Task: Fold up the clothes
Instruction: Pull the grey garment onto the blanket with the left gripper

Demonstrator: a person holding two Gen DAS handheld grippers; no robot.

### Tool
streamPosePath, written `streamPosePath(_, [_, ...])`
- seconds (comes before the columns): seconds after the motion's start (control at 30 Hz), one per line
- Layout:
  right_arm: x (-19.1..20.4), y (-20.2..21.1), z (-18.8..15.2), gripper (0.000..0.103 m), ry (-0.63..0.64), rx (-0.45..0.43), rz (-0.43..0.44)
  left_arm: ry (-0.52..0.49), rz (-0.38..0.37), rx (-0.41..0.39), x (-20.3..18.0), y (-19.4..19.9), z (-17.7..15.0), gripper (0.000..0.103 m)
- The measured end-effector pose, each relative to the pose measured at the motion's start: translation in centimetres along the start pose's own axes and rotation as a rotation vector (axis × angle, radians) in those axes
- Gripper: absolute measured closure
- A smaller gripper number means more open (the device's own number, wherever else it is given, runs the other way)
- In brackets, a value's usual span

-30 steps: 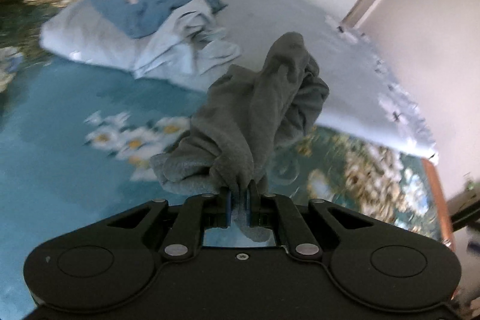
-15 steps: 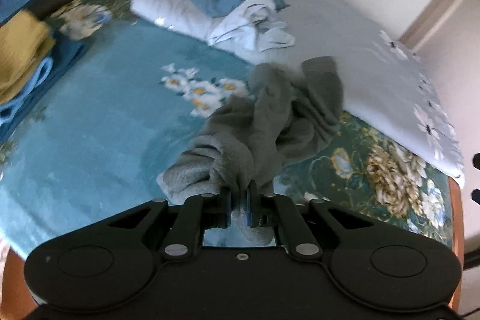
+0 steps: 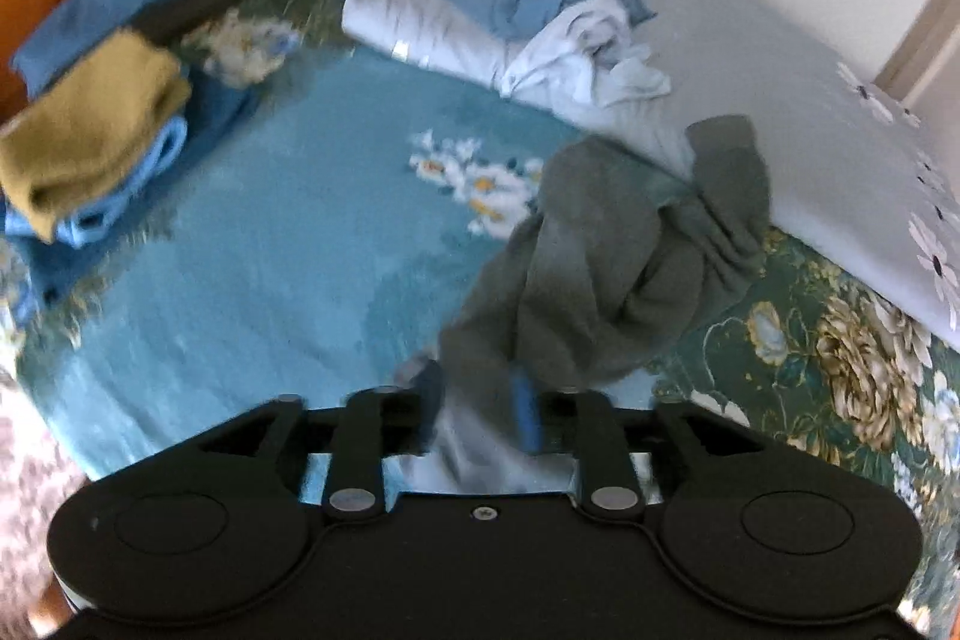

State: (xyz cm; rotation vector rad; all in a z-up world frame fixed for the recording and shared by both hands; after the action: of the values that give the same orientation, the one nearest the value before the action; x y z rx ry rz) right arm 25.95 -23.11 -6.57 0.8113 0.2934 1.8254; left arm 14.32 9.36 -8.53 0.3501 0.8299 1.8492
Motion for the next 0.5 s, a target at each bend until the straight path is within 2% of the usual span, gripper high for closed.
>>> streamPosePath(0.1, [0.8, -0.5, 0.4, 0.0, 0.009, -0.004, -0.008, 0.016, -0.005, -0.021, 0.7, 0.2, 0.8, 0.059])
streamPosePath(0.23, [2.3, -1.6, 1.1, 0.0, 0.043, -0.001, -0.017, 0.054, -0.002, -0.001, 2.1, -1.8, 2.3, 0.057])
streamPosePath(0.3, [3.0, -2.6, 1.4, 0.0, 0.067, 0.006, -0.033, 0.057, -0.018, 0.001, 2.5, -2.8, 2.9, 0.05])
streamPosePath(0.5, [5.4, -7.4, 0.4, 0.0, 0.093, 0.078, -0.077, 0.034, -0.064, 0.063, 3.7, -6.5, 3.2, 0.041])
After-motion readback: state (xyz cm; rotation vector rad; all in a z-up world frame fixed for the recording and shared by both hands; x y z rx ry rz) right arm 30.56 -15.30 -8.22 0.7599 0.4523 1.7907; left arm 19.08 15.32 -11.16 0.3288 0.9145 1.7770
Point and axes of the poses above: each gripper's, at about its wrist camera, not at the fingertips, and y roughly against the way its jaws point, x to its left, z to its top, the point moved 4 cm from there along -y, roughly the way its jaws point, and after that the axes turned 15 degrees about -x, right-handed, at the moved point
